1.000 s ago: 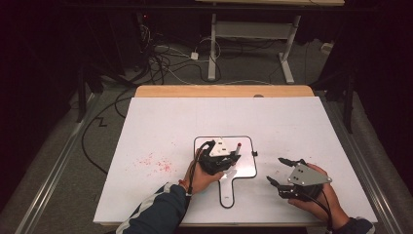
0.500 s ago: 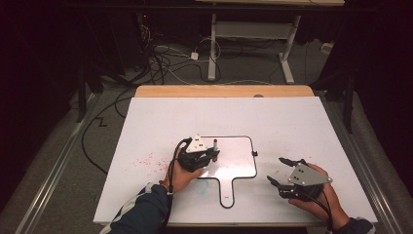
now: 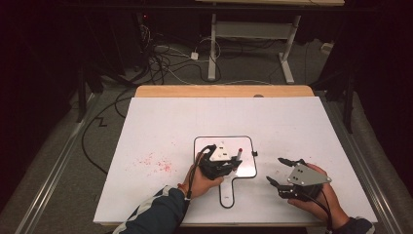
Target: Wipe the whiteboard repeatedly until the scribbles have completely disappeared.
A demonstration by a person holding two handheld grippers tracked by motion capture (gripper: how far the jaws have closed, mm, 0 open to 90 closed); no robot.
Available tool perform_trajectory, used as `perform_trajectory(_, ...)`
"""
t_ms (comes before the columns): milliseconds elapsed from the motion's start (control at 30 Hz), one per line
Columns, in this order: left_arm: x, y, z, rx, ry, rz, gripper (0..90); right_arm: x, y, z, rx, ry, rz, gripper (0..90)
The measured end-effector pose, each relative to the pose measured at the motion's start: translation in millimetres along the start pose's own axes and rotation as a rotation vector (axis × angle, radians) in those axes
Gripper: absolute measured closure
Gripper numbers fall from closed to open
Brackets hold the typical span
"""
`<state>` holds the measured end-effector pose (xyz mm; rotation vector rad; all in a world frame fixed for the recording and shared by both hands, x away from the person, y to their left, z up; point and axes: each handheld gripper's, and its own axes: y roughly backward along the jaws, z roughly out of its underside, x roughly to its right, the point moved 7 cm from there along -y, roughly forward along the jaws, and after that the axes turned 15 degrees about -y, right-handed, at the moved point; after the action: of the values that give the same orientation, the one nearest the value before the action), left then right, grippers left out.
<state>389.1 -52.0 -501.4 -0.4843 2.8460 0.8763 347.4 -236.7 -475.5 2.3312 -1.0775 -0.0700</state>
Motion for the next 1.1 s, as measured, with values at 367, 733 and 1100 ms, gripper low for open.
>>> perform_trajectory(367,-23.5,41.0,33.2,-0.048,0.026,-0.078,79.1,2.9,3.4,1.0,0.003,-0.001,0.011,31.3)
perform_trajectory(733,-37.1,81.4,66.5,-0.049,0.086,-0.138,79.0,-1.1,-0.4,-0.1,-0.005,0.003,0.005,31.3)
perform_trajectory(1100,-15.2,68.1,53.2,-0.016,0.060,-0.095,79.0,-0.6,0.0,-0.7,-0.002,0.006,0.006,31.3)
